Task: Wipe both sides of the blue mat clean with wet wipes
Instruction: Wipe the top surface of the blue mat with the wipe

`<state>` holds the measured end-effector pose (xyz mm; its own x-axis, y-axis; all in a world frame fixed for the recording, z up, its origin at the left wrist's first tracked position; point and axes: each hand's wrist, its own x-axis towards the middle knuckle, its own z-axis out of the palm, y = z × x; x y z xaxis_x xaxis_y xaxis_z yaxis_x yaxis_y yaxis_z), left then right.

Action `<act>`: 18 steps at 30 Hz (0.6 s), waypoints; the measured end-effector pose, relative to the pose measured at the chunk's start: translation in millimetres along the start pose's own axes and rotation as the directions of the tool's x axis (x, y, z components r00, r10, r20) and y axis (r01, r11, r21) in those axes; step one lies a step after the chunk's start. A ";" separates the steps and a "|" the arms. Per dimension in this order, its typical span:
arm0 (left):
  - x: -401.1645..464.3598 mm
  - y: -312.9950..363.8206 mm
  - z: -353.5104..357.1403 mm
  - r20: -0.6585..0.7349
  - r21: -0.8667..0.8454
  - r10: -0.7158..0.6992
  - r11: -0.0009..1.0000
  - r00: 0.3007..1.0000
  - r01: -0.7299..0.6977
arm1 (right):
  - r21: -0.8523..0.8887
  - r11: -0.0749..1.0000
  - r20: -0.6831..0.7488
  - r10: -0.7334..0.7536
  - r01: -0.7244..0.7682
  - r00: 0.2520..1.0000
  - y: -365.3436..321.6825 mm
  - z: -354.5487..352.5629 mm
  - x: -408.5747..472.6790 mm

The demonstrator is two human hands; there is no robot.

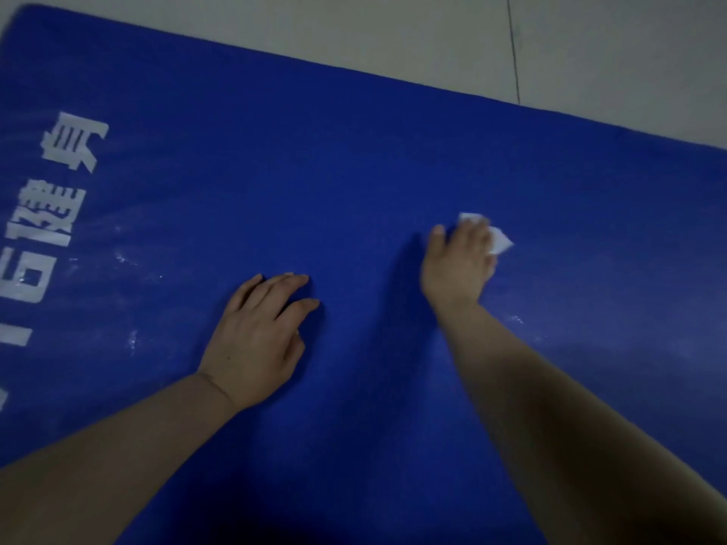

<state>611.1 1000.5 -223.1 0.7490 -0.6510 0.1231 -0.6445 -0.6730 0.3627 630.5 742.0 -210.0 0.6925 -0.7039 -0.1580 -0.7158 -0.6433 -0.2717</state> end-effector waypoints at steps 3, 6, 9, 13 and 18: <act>1.5 1.3 -1.0 -0.035 -0.001 -0.006 1.000 0.999 0.006 | -0.017 0.892 0.127 -0.446 0.451 0.886 -18.5 12.7 -42.7; 14.0 0.4 -3.4 -0.069 -0.015 0.018 1.000 0.997 -0.019 | -0.048 0.867 0.109 -0.490 0.497 0.865 8.2 8.6 -45.0; 41.9 -9.5 -4.3 -0.068 0.030 0.042 0.999 0.997 -0.040 | -0.065 0.992 -0.014 -0.106 0.105 0.994 39.8 -2.4 -18.0; 87.7 -19.2 -2.2 -0.069 0.051 -0.016 0.999 0.997 0.020 | -0.084 0.994 -0.046 -0.071 0.067 0.996 5.3 8.5 -19.8; 104.7 -21.1 6.2 -0.085 0.047 -0.014 0.999 0.996 0.018 | -0.025 0.803 0.157 -0.585 0.596 0.795 -22.8 15.8 -34.5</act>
<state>702.2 944.3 -223.6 0.7683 -0.6093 0.1960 -0.6374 -0.7006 0.3209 624.3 785.6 -213.3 0.9839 -0.1360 -0.1161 -0.1644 -0.9434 -0.2881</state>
